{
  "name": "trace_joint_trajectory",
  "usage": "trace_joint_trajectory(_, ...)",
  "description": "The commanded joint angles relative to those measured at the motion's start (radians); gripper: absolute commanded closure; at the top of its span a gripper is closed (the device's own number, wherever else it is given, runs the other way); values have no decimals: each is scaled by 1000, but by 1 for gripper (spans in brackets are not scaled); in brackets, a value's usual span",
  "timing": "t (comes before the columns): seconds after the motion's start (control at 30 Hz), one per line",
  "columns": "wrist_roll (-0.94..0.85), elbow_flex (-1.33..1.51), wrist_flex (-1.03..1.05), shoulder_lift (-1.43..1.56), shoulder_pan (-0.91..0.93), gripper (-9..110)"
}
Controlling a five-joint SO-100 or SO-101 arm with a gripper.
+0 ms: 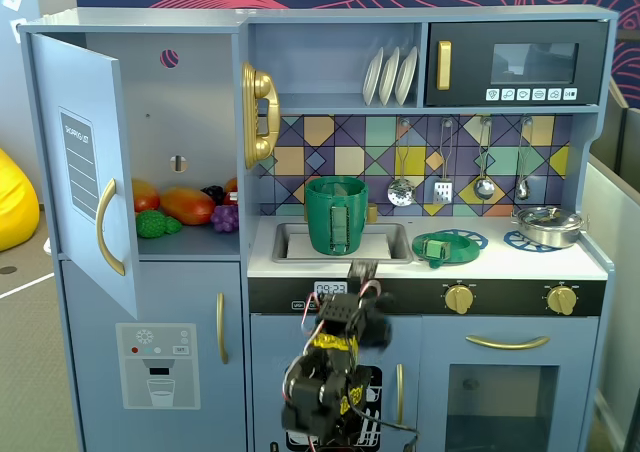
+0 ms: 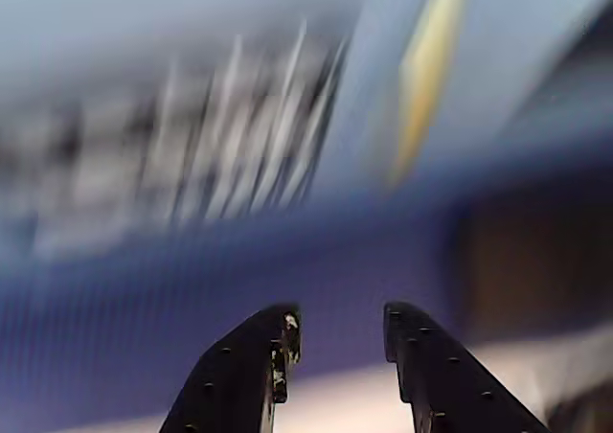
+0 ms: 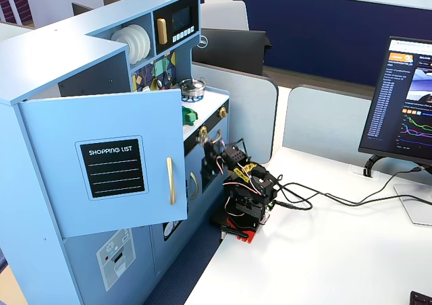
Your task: Pick up the lid from the counter and put it on the green recipient
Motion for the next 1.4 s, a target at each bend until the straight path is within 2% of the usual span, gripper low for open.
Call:
trace_joint_trajectory(0.0, -3, -244, -160, -114, 132, 101)
trace_joint_trajectory(0.1, 15, -299, -227, -147, 204, 101)
trace_joint_trajectory(0.37, 112, -293, -448, -163, 259, 61)
trace_joint_trajectory(0.47, 118, -275, -552, -189, 262, 53)
trace_joint_trajectory(0.67, 86, -253, -785, -287, 261, 50)
trace_joint_trajectory(0.97, 78, -258, -994, -453, 279, 48)
trace_joint_trajectory(1.37, 92, -360, -1072, -641, 268, 52)
